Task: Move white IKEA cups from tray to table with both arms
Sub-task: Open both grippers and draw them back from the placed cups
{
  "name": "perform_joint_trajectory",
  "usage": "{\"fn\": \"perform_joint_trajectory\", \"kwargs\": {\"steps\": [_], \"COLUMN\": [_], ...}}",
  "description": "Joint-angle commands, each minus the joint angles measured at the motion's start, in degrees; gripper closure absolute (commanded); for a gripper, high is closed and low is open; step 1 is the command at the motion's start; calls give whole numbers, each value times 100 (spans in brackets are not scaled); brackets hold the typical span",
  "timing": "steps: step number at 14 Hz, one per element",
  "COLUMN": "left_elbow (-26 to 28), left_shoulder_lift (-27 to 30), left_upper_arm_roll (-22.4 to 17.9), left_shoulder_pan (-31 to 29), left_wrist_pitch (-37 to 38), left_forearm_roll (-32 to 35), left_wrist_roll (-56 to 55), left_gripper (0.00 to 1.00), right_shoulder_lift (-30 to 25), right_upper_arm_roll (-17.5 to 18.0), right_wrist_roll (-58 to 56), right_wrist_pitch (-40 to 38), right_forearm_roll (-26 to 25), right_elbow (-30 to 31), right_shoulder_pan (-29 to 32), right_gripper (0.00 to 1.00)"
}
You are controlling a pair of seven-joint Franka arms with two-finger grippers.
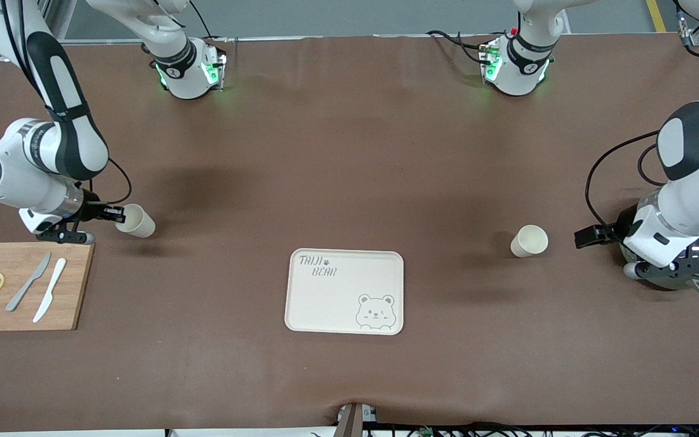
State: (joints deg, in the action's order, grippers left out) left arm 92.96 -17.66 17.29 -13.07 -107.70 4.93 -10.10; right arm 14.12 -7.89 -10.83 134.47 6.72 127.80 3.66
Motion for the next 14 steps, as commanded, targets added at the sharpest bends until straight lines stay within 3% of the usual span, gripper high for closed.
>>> {"fn": "perform_joint_trajectory", "kwargs": {"steps": [1,4,6,7,8,9,12,14], "left_elbow": [-206,-769,-902,-911,-928,-937,-937,-929], "left_shoulder_lift": [175,157,157,166,175,175,210,262], "left_upper_arm_roll": [-33,-33,-33,-33,-33,-33,-41,-41], "left_shoulder_pan": [-55,-99,-169,-204,-204,-213,-213,-213], "left_wrist_pitch": [336,977,1128,1137,1145,1146,1146,1146], "left_forearm_roll": [25,25,25,25,25,25,25,25], "left_wrist_roll": [43,44,44,44,44,44,35,35], "left_gripper": [0,0,0,0,0,0,0,0], "right_shoulder_lift": [-216,-190,-138,-120,-102,-111,-129,-129], "right_upper_arm_roll": [121,121,121,121,121,121,121,121], "right_wrist_roll": [-121,-112,-112,-112,-77,-60,-103,-68], "right_wrist_pitch": [123,132,141,123,106,71,27,-619], "right_forearm_roll": [-48,-48,-48,-48,-39,-39,-39,-48], "right_elbow": [290,360,351,343,325,316,133,-366], "right_shoulder_pan": [205,214,214,214,223,223,223,214], "right_gripper": [100,100,88,55,9,0,0,0]}}
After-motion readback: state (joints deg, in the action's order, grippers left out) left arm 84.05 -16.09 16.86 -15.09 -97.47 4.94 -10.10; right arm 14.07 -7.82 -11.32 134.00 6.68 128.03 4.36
